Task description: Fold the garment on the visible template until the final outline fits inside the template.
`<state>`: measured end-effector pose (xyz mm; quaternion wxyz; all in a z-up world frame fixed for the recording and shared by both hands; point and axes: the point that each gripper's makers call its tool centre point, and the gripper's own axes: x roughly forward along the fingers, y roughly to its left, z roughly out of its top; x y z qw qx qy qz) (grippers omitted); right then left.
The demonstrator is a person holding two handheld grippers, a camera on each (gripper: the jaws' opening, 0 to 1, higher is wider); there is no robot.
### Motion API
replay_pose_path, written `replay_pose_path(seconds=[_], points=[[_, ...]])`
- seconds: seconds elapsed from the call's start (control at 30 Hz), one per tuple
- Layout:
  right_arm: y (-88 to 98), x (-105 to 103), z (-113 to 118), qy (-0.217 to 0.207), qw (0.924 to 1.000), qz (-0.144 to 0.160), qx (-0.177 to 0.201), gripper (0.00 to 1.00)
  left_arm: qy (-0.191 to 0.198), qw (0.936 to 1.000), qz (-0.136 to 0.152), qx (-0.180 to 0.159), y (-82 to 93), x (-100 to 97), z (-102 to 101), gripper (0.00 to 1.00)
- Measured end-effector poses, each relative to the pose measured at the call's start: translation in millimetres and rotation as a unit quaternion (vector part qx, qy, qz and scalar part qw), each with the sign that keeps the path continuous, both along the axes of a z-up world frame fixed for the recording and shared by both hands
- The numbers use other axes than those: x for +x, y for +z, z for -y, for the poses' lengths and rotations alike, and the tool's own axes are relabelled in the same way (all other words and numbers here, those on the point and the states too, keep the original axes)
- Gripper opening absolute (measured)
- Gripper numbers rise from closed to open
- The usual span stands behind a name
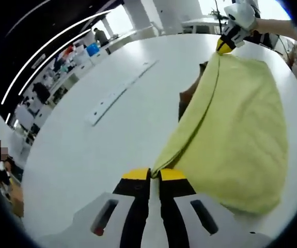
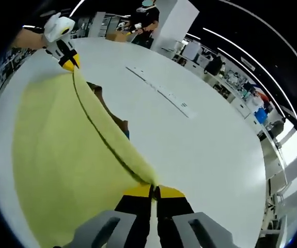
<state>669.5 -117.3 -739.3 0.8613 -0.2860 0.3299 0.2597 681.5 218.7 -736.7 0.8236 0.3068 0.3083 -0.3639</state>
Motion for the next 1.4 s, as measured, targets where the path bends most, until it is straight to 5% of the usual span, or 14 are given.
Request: replay_pose_path(seconds=[0.37, 0.53, 1.1, 1.4], points=[[5.1, 12, 7, -0.097, 0.9908, 0.0, 0.095, 0.0, 0.092, 0.9914, -0.036, -0.085, 2.1, 12.1, -2, 0.03], [8.3, 21, 12, -0.123, 0.986, 0.007, 0.112, 0.07, 0.177, 0.9757, -0.051, -0.118, 0.2, 17.9, -10, 0.07], [16.7, -6, -11, -0.113, 0.978, -0.045, 0.17, 0.65, 0.162, 0.973, -0.023, -0.163, 28.0, 6.2, -7, 0.55], [31.1, -31, -22, -0.084, 0.9748, -0.062, 0.197, 0.79, 0.133, 0.973, -0.02, -0.187, 44.7, -19.3, -2, 0.73]])
